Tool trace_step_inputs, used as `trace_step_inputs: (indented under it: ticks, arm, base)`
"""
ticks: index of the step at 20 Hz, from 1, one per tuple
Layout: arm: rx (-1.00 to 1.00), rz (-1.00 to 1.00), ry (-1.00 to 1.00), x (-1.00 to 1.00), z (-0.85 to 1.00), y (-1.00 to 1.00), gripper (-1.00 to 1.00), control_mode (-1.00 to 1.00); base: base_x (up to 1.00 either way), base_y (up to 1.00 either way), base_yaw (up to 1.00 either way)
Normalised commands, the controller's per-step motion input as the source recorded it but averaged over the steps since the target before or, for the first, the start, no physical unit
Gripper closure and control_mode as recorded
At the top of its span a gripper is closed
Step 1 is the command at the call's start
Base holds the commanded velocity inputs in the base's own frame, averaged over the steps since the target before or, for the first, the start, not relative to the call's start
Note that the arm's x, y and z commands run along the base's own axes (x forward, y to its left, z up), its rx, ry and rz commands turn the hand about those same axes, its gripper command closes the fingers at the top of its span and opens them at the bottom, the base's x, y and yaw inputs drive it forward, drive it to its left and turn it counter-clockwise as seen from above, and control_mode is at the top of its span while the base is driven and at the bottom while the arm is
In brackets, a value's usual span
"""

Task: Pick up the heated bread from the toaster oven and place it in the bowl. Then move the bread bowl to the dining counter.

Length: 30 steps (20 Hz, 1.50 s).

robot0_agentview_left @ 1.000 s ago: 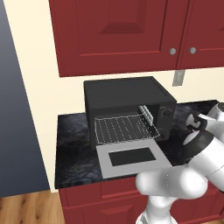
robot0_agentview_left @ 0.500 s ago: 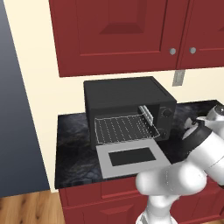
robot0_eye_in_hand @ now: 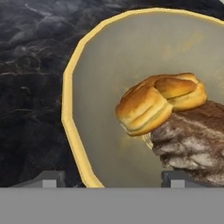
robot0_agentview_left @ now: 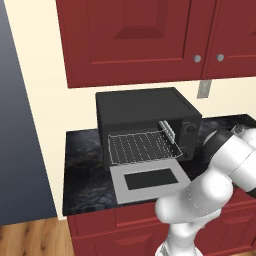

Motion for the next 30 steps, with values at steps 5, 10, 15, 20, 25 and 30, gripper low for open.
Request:
trace_step_inputs:
  ticks: [5,10,15,20,25,30]
  arm:
    - [-0.01,0.02,0.0,0.0,-0.02,-0.02,1.0,-1.0]
    - [-0.01,0.0,-0.02,-0.08,0.07,0.01,1.0,-1.0]
    - [-0.07,0.02,-0.1,-0.3,0.48,0.14,1.0,-1.0]
    - [-0.16,0.05,-0.14,-0.08,0.83,0.56,1.0,-1.0]
    - [-0.27,0.13,-0.2,-0.1,1.0,0.85,1.0,-1.0]
    - [-0.29,0.29,-0.03,0.0,1.0,1.0,1.0,-1.0]
  base:
    - [0.0,0.0,0.0]
    - [0.0,0.0,0.0]
    - [0.0,0.0,0.0]
    - [0.0,0.0,0.0]
    - [0.0,0.0,0.0]
    - [0.0,0.0,0.0]
